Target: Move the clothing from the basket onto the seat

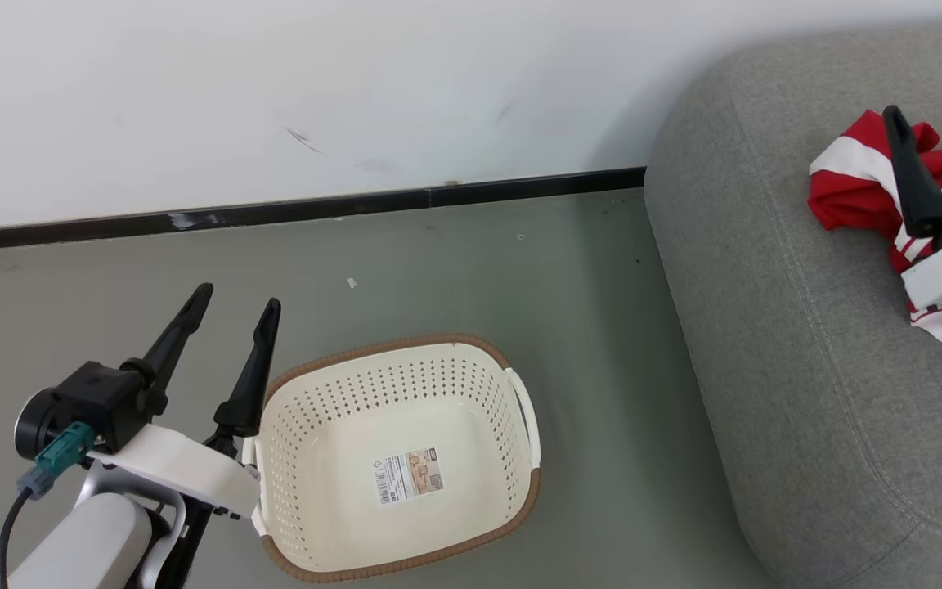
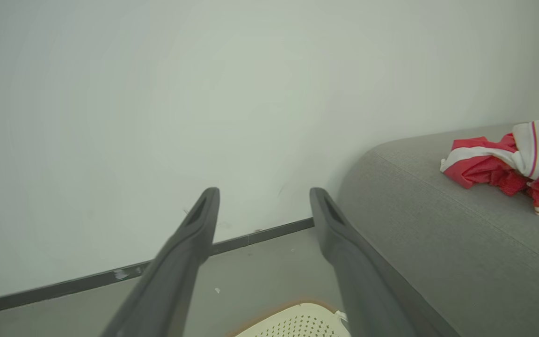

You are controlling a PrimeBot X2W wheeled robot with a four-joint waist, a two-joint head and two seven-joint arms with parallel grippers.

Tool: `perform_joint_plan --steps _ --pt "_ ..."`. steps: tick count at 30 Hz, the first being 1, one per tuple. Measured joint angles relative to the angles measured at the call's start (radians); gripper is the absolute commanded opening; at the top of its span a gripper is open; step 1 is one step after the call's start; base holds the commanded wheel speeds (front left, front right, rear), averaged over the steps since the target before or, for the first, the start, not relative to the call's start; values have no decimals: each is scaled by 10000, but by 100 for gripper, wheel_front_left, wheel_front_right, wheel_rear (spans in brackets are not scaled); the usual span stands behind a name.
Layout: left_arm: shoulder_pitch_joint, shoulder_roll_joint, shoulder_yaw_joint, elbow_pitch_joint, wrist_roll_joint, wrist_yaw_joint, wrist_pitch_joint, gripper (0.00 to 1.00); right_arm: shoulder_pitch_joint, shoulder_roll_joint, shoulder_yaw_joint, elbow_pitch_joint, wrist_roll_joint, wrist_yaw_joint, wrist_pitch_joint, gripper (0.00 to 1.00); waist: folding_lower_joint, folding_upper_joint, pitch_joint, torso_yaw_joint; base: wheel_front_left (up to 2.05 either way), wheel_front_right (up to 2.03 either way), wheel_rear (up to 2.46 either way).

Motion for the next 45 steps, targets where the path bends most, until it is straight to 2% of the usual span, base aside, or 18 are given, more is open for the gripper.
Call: perform_joint_plan --steps 7,14,29,36,45 --pt "408 -150 140 88 -88 8 -56 100 916 385 -90 -385 -86 -2 0 100 0 0 -332 359 0 0 0" --pt "926 -232 332 209 -119 82 -58 100 1861 788 -612 -865 -176 -2 0 100 0 0 -661 651 0 0 0" --pt "1747 -867 1080 226 -345 123 -75 100 3982 2002 -1620 -1887 -420 -2 0 100 0 0 -1226 1111 0 0 0" --pt "2278 -1095 1467 288 -219 123 -75 100 4771 2522 -1622 -2266 -612 -2 0 100 0 0 -1482 1226 0 0 0" --pt "2613 -1227 1962 345 669 255 -81 100 5612 2947 -1921 -2673 -882 -2 0 100 0 0 -1727 1356 0 0 0"
